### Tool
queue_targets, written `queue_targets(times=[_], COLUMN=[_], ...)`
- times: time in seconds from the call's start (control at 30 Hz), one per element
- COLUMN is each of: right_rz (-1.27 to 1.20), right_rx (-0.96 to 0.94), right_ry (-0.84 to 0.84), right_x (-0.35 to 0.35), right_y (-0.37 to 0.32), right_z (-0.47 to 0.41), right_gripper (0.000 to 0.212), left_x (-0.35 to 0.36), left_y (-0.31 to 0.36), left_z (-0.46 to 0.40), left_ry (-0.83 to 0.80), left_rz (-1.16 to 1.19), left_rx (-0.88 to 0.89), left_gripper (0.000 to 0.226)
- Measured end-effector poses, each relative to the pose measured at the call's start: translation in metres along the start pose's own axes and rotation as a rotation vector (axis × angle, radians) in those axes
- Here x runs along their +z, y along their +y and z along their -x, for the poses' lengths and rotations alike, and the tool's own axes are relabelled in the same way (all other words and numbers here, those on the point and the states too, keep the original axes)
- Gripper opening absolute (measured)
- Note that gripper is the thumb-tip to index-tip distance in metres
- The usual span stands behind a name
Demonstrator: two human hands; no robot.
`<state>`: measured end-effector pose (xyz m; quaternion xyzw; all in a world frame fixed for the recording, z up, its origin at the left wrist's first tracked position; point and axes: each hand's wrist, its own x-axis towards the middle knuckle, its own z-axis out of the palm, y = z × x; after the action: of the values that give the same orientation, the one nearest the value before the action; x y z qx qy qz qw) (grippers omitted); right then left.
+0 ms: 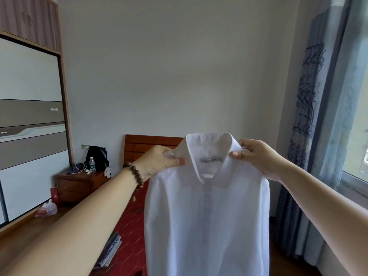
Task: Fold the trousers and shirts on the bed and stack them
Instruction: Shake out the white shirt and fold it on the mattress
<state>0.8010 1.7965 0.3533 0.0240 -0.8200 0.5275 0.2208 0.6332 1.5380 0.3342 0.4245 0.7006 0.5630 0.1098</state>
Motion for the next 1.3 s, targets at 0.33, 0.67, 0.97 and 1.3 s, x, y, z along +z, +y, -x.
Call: queue_targets(times=[0.33,0.67,0.97,1.3], right_rz=[0.122,0.643,0.060,-0.339], right_rx=[0.089,-0.067,0.005,0.069], right_ry=[-0.025,0.613,0.375,0.001], right_x=[0.001,0.063,0.088,0.055], right_y=[0.000,0.004,-0.001,-0.024], right_z=[-0.003,-0.015,-0.011,0.001], right_gripper=[0.041,0.028,0.027,0.035], left_x=[-0.007,0.056,0.088,0.080], left_y=[-0.001,0.005,0.015,0.021], left_z=[-0.007,-0.021,-0.017,-0.011], left_ry=[-0.053,0.621,0.408,0.149], left_rz=[-0.200,-0.360,-0.102,-0.112], left_rx=[0.080,0.147,0.230,0.199], left_gripper=[0.021,0.064,0.049,0.006])
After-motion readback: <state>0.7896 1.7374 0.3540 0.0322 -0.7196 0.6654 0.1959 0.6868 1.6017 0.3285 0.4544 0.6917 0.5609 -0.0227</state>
